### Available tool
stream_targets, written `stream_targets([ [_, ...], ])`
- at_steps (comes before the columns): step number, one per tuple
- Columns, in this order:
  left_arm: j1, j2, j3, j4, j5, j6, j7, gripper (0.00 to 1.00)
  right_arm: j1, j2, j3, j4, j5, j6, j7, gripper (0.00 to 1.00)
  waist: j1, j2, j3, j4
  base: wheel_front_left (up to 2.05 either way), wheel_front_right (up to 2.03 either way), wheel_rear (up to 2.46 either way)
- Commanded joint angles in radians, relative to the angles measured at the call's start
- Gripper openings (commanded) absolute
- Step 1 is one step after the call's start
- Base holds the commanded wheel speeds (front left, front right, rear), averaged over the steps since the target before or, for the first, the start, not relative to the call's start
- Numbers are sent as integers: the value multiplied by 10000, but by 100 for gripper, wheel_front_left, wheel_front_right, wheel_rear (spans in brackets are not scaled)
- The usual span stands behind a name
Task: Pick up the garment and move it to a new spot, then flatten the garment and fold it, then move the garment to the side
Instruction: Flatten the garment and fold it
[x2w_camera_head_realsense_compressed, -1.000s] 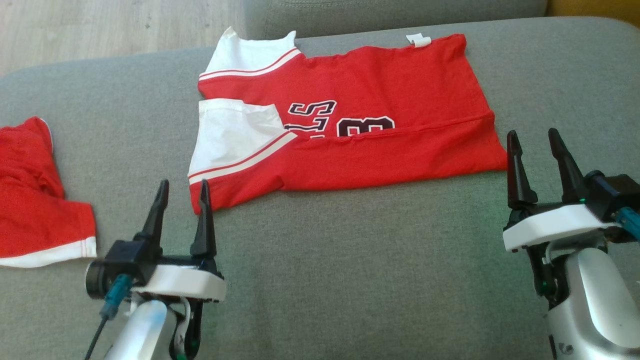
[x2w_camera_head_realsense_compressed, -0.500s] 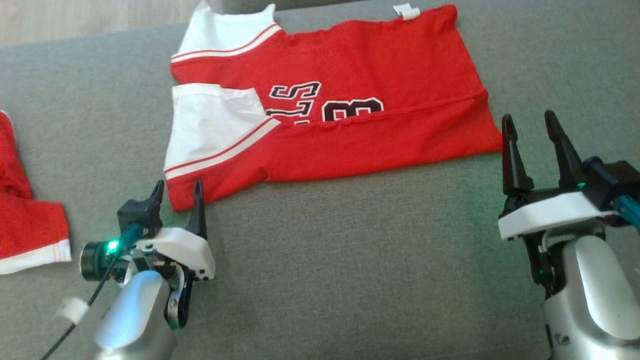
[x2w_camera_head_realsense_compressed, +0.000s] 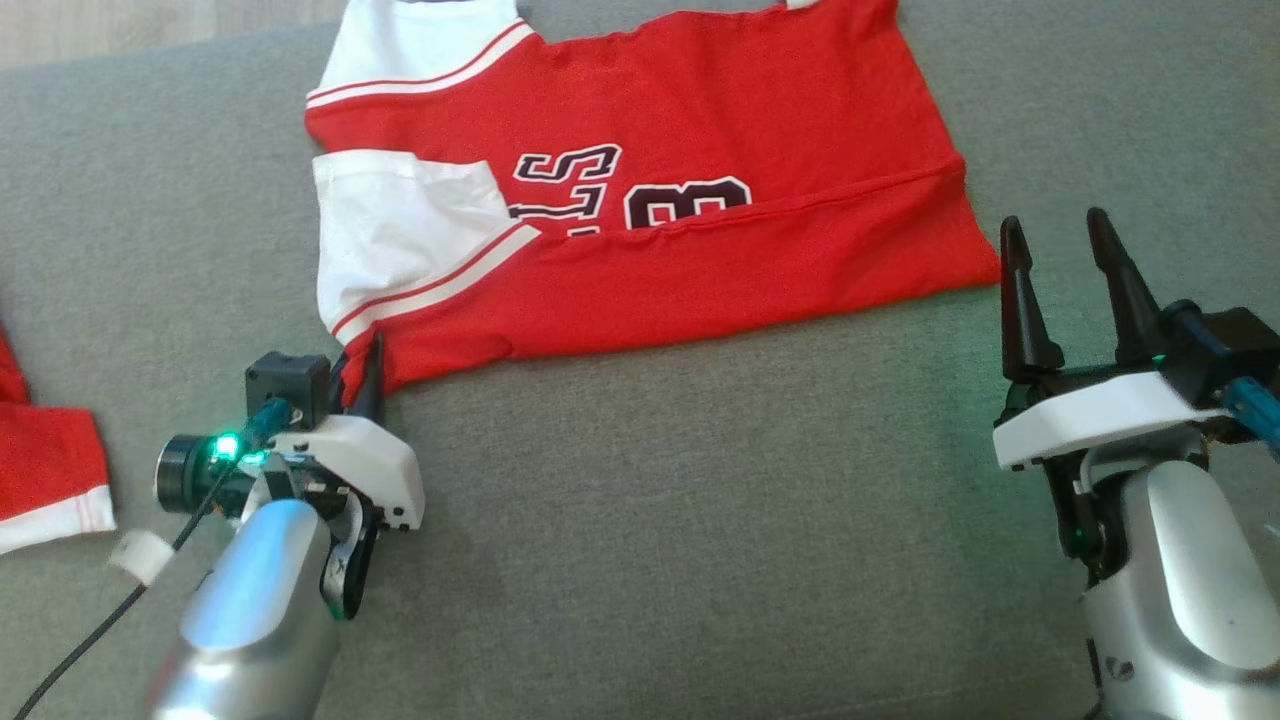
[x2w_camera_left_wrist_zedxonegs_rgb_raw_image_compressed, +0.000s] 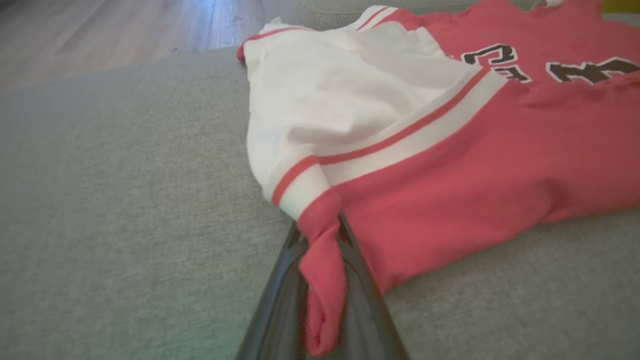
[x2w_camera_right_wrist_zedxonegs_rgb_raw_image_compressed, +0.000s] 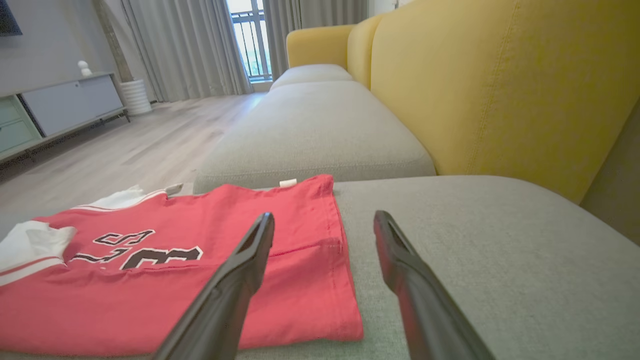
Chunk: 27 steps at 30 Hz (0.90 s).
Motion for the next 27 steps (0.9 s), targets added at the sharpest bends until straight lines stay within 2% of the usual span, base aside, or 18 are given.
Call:
stream_targets([
  [1, -108, 329, 262, -131, 29, 22, -157, 0, -349, 101, 152, -244, -110, 69, 60, 100, -1, 0, -22, 47, 0, 0, 0],
  [9, -292, 439, 72, -1235, 395, 68, -1356, 0, -959, 373, -851, 872, -1104, 69, 1076, 100, -1, 0, -21, 345, 0, 0, 0],
  [17, -303, 498, -165, -2030, 575, 188, -1325, 0, -1984, 423, -1358, 2881, -767, 69, 1945, 100, -1, 0, 151, 579, 0, 0, 0],
  [22, -268, 505, -255, -2352, 601, 253, -1322, 0, -2541, 425, -1499, 4196, -1098, 69, 2048, 100, -1, 0, 307, 683, 0, 0, 0],
  [27, -258, 536, -314, -2469, 606, 270, -1309, 0, -2942, 425, -1460, 5190, -782, 69, 2045, 100, -1, 0, 415, 750, 0, 0, 0],
])
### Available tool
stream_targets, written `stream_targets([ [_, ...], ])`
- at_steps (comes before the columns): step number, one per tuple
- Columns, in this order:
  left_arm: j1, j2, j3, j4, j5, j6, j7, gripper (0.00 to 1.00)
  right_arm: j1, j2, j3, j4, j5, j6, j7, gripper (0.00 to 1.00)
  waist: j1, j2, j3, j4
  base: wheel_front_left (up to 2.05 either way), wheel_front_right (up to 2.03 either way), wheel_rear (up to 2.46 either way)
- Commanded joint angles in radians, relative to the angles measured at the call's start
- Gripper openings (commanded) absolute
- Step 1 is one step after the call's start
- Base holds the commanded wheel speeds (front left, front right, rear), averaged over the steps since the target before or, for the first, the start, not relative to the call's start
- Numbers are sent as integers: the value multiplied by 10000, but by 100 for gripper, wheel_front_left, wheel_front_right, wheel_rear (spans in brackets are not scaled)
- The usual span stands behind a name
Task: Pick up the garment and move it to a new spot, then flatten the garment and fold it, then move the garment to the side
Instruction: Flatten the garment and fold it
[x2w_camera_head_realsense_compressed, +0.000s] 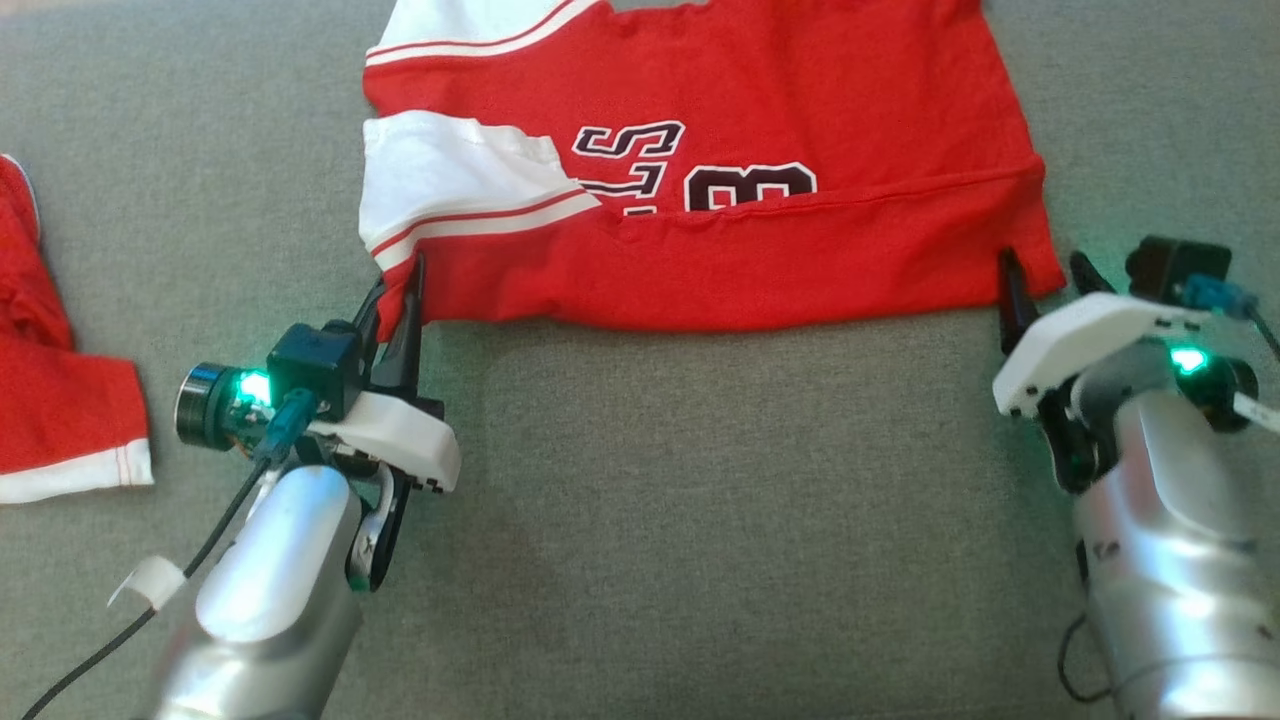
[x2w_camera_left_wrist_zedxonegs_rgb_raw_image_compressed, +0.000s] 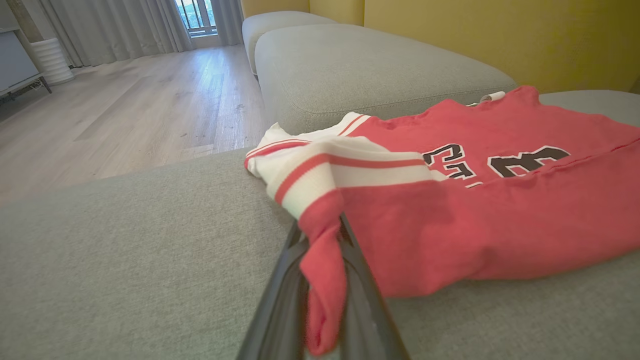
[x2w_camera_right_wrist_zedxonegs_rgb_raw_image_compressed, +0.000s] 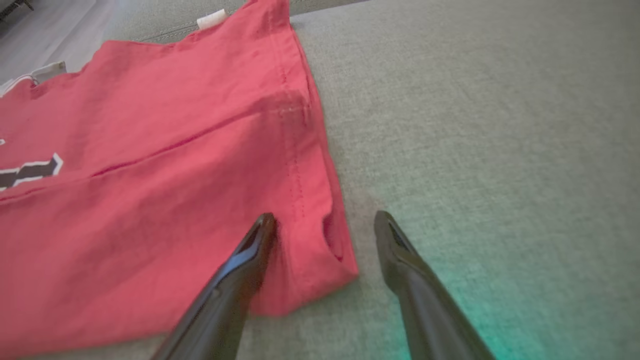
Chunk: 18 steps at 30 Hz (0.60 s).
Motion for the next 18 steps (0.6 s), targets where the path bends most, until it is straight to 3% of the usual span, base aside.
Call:
stream_targets([
  [1, -272, 329, 294, -343, 140, 86, -31, 0, -215, 115, 333, 86, 142, 69, 7, 100, 0, 0, 34, 20, 0, 0, 0],
  [2, -268, 331, 285, -363, 134, 97, -19, 0, -298, 115, 466, 317, 317, 69, 17, 100, 0, 0, 55, 31, 0, 0, 0],
  [3, -262, 339, 280, -371, 125, 105, -10, 0, -374, 115, 623, 542, 528, 69, 40, 85, 0, 0, 69, 35, 0, 0, 0],
  [4, -257, 353, 280, -365, 115, 112, -4, 0, -445, 115, 767, 748, 739, 69, 57, 37, 0, 0, 85, 38, 0, 0, 0],
  [5, -255, 368, 274, -353, 113, 123, 4, 0, -508, 115, 910, 917, 887, 69, 36, 0, 0, 0, 93, 41, 0, 0, 0],
  [8, -230, 390, 248, -312, 96, 152, 42, 0, -648, 115, 1036, 1275, 944, 69, -242, 0, 0, 0, 81, 41, 0, 0, 0],
  [18, 123, 629, 200, -23, -17, 188, 146, 0, -644, 115, 145, 1436, -446, 69, -1376, 0, 0, 0, -420, -126, 0, 0, 0],
])
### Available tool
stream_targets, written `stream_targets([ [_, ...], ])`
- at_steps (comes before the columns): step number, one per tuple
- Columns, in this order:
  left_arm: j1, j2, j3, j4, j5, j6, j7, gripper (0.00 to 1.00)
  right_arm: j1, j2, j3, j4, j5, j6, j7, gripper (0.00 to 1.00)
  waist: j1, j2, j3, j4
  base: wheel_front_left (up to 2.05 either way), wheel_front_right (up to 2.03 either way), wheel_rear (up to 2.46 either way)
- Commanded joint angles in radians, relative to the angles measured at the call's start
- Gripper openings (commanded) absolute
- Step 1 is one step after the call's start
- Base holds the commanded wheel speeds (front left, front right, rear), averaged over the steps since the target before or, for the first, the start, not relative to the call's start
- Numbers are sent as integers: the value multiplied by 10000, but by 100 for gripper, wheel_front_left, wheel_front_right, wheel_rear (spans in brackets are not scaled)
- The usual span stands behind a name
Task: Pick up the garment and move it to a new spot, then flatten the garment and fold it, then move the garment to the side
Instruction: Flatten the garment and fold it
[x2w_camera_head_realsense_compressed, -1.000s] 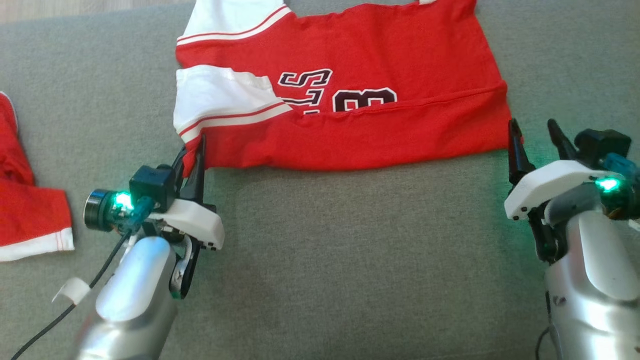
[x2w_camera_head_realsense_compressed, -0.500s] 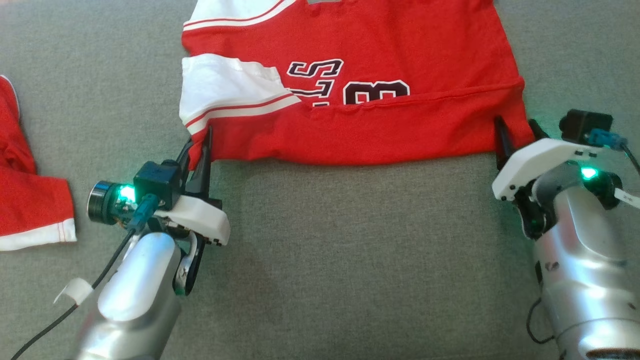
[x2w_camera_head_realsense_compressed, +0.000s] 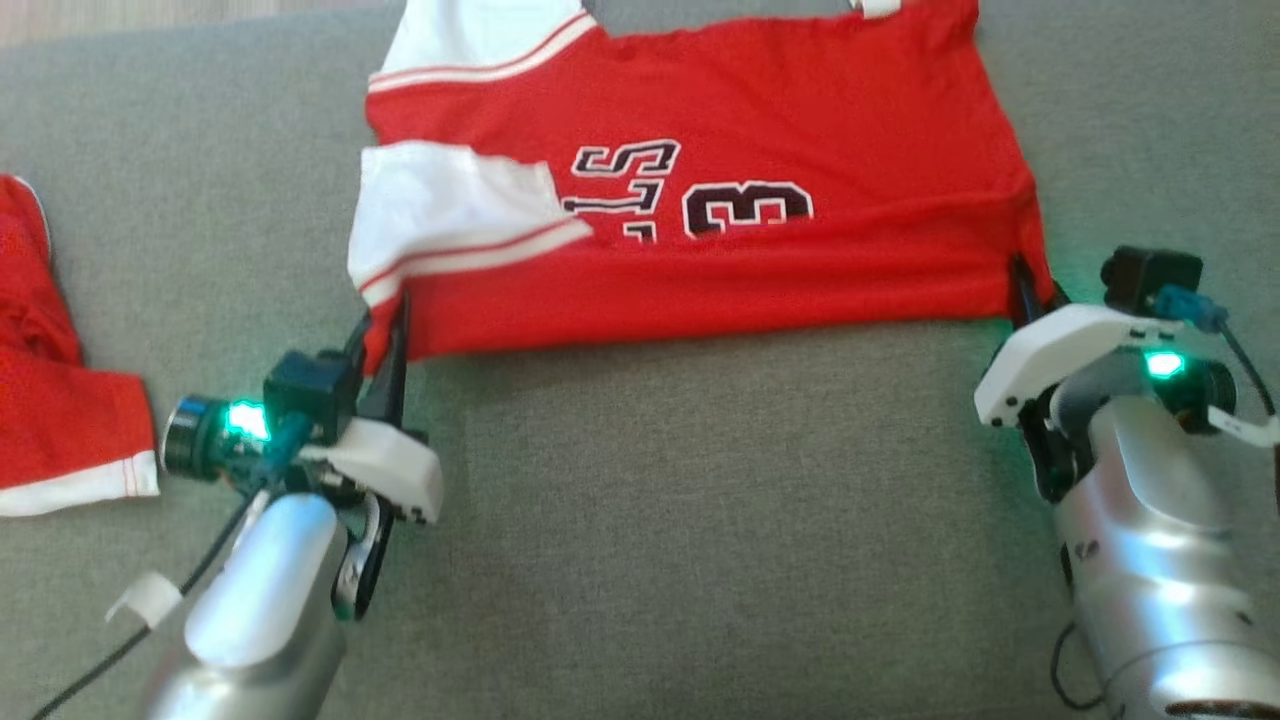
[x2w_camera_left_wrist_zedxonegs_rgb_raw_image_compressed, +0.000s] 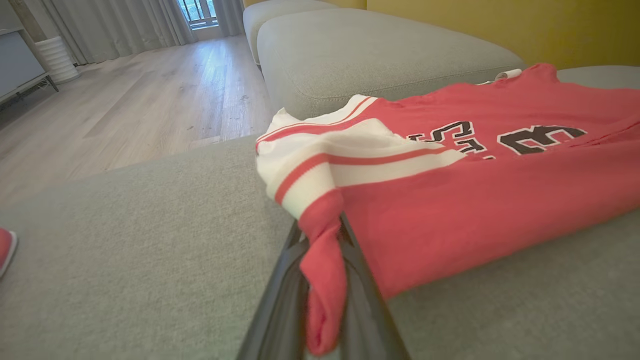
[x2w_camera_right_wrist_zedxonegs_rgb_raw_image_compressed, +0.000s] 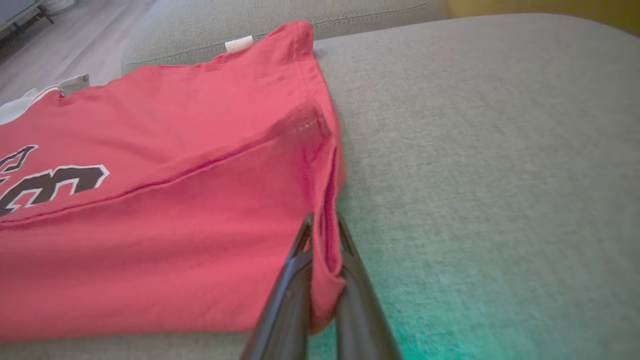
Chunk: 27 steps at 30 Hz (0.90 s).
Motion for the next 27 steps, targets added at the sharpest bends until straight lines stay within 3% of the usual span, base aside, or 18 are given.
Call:
stream_targets([
  [1, -66, 381, 290, -188, -15, 47, -18, 0, 134, 89, 77, -240, -86, 67, -159, 0, 0, 0, -162, -60, 0, 0, 0],
  [11, 874, 527, 101, -84, -307, -61, 281, 0, 1121, 89, 82, -816, 249, 67, 64, 0, 0, 0, -1257, -240, 0, 0, 0],
  [27, 3392, 707, -358, -1561, -850, 185, 1175, 0, 4389, 89, 218, -4133, 1426, 67, 2655, 0, 0, 0, -2758, -432, 0, 0, 0],
])
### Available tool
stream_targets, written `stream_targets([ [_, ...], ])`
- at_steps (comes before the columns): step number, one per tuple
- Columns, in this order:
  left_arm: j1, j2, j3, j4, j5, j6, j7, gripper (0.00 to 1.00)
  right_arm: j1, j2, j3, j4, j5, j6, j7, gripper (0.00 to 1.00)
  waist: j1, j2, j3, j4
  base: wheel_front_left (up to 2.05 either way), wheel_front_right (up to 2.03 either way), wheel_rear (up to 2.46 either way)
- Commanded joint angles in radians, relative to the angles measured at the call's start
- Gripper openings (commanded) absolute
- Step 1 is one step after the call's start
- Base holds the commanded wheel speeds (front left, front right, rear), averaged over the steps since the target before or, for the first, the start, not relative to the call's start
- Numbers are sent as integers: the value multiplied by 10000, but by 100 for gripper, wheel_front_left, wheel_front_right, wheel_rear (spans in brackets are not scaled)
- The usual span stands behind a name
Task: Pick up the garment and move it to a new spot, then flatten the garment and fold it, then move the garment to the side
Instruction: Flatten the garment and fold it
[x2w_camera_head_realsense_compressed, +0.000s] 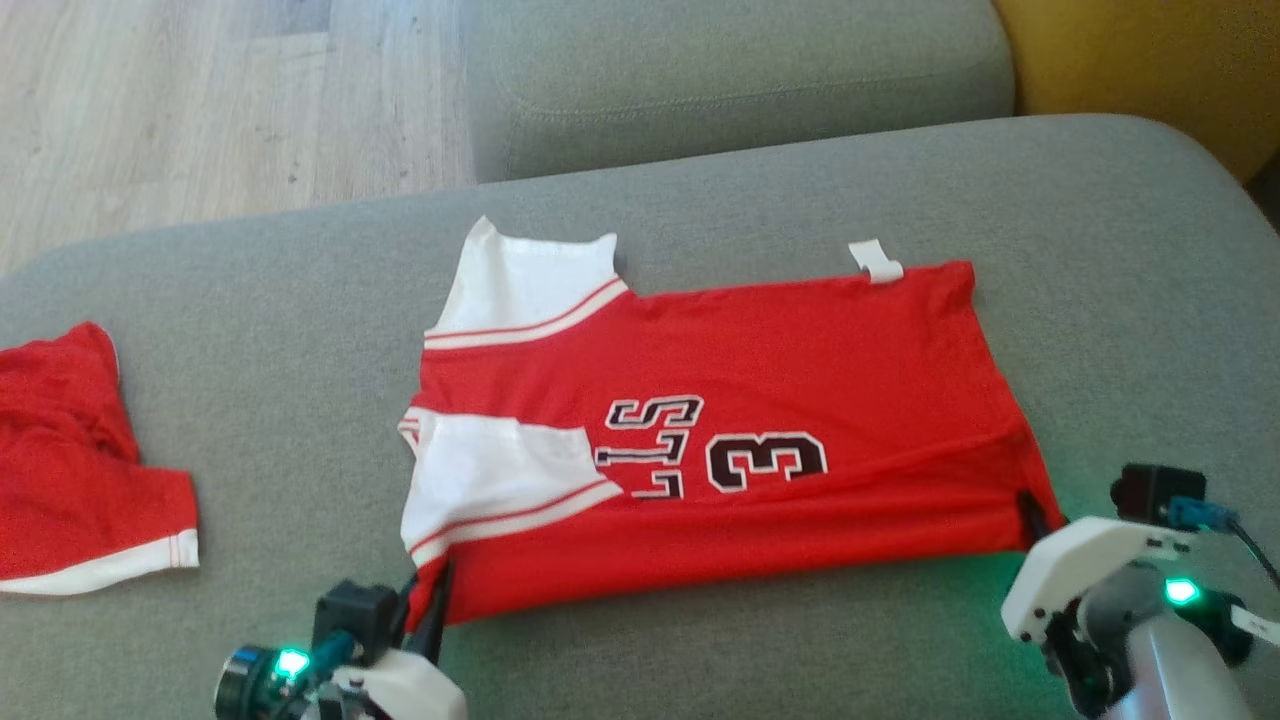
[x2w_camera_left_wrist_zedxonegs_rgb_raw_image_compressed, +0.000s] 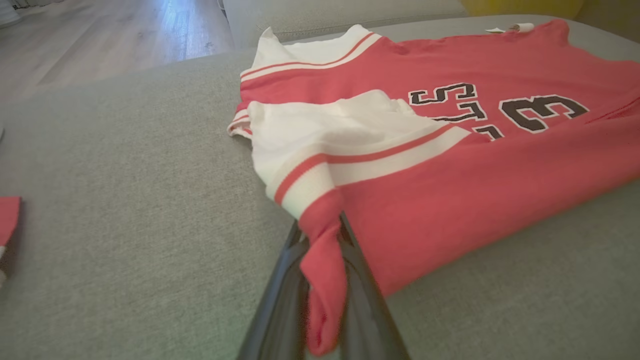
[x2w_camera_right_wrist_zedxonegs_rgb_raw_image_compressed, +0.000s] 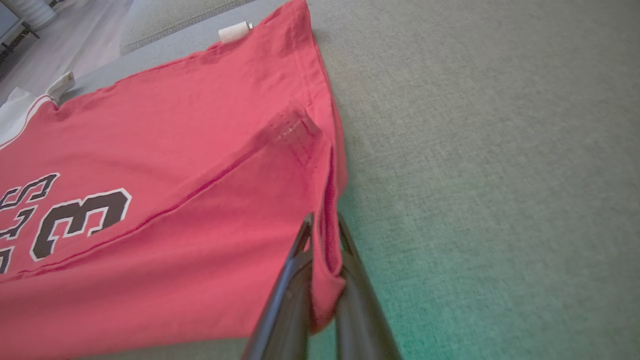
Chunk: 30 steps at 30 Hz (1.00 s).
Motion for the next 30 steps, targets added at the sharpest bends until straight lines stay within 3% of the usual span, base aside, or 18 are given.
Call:
stream_targets([
  [1, -305, 279, 350, -338, -52, 103, 20, 0, -183, -34, 162, -583, 55, 67, 86, 0, 3, -1, -45, -19, 0, 0, 0],
  [7, -182, 308, 249, -624, -32, 230, 160, 0, 430, -34, 67, -1740, 249, 67, 654, 0, 3, -1, -94, -4, 0, 0, 0],
  [8, -195, 323, 268, -666, 17, 317, 110, 50, 479, -34, 55, -1917, 275, 67, 654, 88, 3, -1, -89, -2, 0, 0, 0],
  [9, -199, 329, 285, -695, 40, 384, 80, 100, 520, -34, 60, -2063, 352, 67, 677, 100, 3, -1, -81, -2, 0, 0, 0],
  [16, -471, 387, 522, -954, 19, 622, -113, 100, 465, -34, -20, -2967, 669, 67, 290, 100, 3, -1, 197, -39, 0, 0, 0],
  [22, -1280, 459, 1092, -1644, 294, 1017, -1317, 100, -37, -34, -124, -3655, 481, 67, -1024, 100, 3, -1, 775, -83, 0, 0, 0],
  [26, -1828, 415, 1374, -2042, 310, 1018, -1894, 100, -424, -34, -163, -3781, 492, 67, -1731, 100, 3, -1, 1119, -146, 0, 0, 0],
  [30, -2471, 510, 1355, -2008, 352, 788, -1808, 100, -826, -34, -25, -3721, 439, 67, -2030, 100, 3, -1, 1471, -288, 0, 0, 0],
])
